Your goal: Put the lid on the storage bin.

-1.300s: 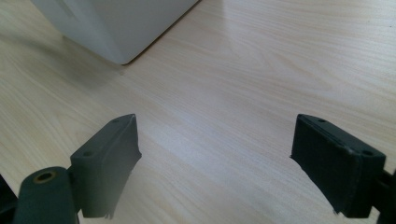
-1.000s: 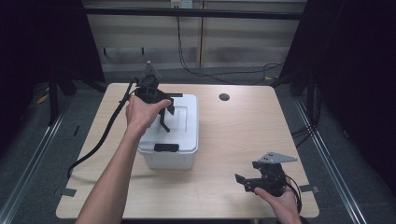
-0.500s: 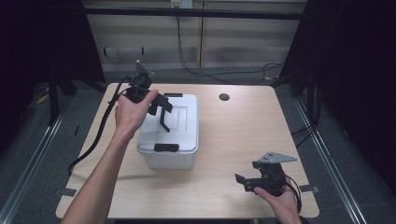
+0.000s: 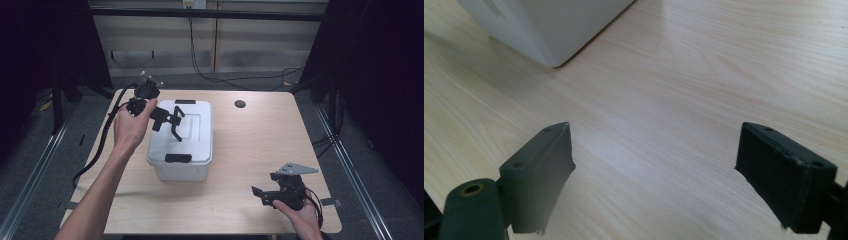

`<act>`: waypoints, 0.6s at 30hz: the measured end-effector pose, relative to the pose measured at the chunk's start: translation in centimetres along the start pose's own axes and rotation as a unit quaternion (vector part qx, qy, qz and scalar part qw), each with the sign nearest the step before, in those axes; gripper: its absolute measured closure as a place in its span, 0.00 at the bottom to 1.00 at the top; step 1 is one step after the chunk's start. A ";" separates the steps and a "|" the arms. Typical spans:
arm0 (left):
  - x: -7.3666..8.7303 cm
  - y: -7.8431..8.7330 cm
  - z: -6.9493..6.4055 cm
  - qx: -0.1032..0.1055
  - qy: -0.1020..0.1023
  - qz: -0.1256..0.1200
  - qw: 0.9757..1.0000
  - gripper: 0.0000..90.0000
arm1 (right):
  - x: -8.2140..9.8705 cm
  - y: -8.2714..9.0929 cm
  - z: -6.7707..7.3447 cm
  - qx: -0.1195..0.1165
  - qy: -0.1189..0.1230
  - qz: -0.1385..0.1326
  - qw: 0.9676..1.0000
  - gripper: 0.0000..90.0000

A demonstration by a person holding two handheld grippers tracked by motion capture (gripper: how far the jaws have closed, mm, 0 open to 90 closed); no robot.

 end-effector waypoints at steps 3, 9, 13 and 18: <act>0.7 0.0 0.6 -0.038 -0.009 -0.003 0.999 0.19 | 0.0 0.0 0.0 0.000 0.003 0.000 1.000 0.16; 2.8 0.6 1.6 -0.040 -0.013 -0.020 0.999 0.20 | 0.0 0.0 0.0 0.001 0.000 0.000 1.000 0.16; 4.1 1.6 2.6 -0.030 -0.012 -0.022 0.999 0.20 | 0.0 0.0 0.0 0.002 0.000 0.001 1.000 0.16; 5.6 2.9 3.5 -0.028 -0.006 -0.047 0.998 0.22 | 0.0 0.0 0.0 0.002 -0.001 0.000 1.000 0.16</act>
Point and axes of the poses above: each handheld gripper's, and its own axes: y roughly backward along the jaws, x roughly out of its underside, z roughly to its left, the point moved 5 cm from there along -y, roughly forward along the jaws, and after that the axes turned 9 degrees about z, right-handed, at the moved point
